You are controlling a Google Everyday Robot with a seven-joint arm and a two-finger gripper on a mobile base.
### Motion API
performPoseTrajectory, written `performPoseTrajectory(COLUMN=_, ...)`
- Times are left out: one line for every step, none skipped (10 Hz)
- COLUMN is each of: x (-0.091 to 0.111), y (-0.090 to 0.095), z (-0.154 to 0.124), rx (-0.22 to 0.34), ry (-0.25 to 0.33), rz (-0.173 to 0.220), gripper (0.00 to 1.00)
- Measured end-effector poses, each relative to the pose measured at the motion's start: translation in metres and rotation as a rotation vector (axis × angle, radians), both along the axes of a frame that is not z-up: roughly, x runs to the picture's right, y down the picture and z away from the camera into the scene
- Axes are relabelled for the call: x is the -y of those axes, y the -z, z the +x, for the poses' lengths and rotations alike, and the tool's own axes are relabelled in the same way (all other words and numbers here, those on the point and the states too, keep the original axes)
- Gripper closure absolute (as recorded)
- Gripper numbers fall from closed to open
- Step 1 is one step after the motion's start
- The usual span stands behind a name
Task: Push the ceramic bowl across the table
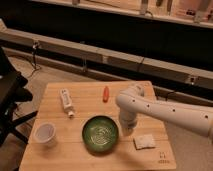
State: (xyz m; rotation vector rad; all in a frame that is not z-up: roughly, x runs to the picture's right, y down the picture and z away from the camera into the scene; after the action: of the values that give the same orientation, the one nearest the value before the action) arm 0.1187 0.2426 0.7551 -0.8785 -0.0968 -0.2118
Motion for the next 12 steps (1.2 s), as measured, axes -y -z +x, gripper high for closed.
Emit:
performPoseTrajectory(x=-0.003, y=-0.003, z=0.001, rx=-0.005, ry=-0.001, rz=-0.011, gripper=0.92)
performPoseTrajectory(x=-0.008, y=-0.007, z=0.003, rx=-0.014, ry=-0.004, rz=-0.026, gripper=0.92)
performPoseTrajectory(x=-0.013, y=-0.011, z=0.005, rx=-0.021, ry=-0.009, rz=-0.045, gripper=0.92)
performPoseTrajectory(x=-0.019, y=-0.016, z=0.002, rx=-0.02, ry=-0.008, rz=-0.063, gripper=0.92)
performPoseTrajectory(x=-0.022, y=-0.02, z=0.0, rx=-0.017, ry=-0.014, rz=-0.079, gripper=0.92)
performPoseTrajectory(x=-0.026, y=-0.024, z=-0.001, rx=-0.011, ry=-0.023, rz=-0.098, gripper=0.92)
performPoseTrajectory(x=-0.03, y=-0.028, z=-0.004, rx=-0.002, ry=-0.016, rz=-0.106, gripper=0.92)
performPoseTrajectory(x=-0.03, y=-0.027, z=-0.011, rx=0.01, ry=0.003, rz=-0.096, gripper=0.92)
performPoseTrajectory(x=-0.026, y=-0.025, z=-0.023, rx=0.018, ry=0.022, rz=-0.092, gripper=0.92)
performPoseTrajectory(x=-0.02, y=-0.021, z=-0.038, rx=0.03, ry=0.046, rz=-0.089, gripper=0.92)
performPoseTrajectory(x=-0.017, y=-0.018, z=-0.045, rx=0.036, ry=0.057, rz=-0.093, gripper=0.92)
performPoseTrajectory(x=-0.016, y=-0.018, z=-0.045, rx=0.037, ry=0.057, rz=-0.099, gripper=0.92)
